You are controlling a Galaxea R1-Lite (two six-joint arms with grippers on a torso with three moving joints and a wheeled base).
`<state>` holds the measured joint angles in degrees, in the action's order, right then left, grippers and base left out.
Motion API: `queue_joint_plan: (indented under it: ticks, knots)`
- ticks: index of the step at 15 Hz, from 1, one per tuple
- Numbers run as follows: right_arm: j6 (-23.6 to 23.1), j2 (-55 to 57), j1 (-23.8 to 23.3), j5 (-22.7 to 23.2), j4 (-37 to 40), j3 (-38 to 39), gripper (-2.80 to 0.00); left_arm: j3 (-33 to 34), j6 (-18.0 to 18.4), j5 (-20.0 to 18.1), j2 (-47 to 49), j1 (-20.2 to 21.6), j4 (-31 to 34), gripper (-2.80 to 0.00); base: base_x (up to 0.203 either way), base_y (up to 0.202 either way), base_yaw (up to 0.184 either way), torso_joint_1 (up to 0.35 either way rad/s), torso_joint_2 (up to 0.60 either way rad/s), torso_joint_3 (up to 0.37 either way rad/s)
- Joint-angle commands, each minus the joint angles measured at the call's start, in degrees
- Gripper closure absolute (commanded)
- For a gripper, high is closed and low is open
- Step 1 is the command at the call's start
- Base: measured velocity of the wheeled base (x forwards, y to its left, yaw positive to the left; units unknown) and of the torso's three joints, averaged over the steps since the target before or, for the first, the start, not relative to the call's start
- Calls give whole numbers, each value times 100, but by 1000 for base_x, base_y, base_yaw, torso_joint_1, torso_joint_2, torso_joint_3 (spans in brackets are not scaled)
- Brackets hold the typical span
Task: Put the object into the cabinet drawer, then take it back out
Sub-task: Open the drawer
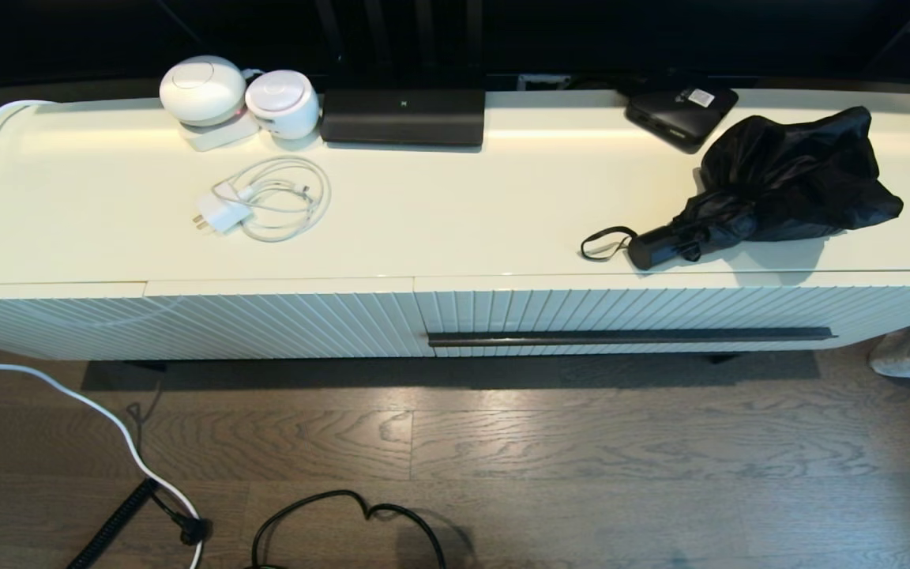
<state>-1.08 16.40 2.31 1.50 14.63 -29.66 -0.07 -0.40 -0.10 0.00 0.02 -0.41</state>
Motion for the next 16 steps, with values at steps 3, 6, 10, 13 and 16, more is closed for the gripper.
queue_joint_plan:
  ticks: [3, 6, 10, 13, 16]
  knots:
    - [-713, 1607, 966, 166, 7, -359, 0, 6, -4, 1, 0, 6, -2, 0, 0, 0, 0, 0, 0, 0]
    - [-1661, 2468, 1734, 285, 7, -262, 0, -1, -4, 1, 0, 6, -2, 0, 0, 0, 0, 0, 0, 0]
    - [-2363, 3896, 1903, 717, 12, -626, 0, -1, -4, 1, 0, -2, -2, 0, 0, 0, 0, 0, 0, 0]
    - [-3828, 4983, 1694, 952, -10, -1079, 0, -1, -4, 1, 0, 6, -2, 0, 0, 0, 0, 0, 0, 0]
    - [-5582, 5676, 1383, 1019, -452, -1079, 0, -1, -4, 1, 0, 0, -2, 0, 0, 0, 0, 0, 0, 0]
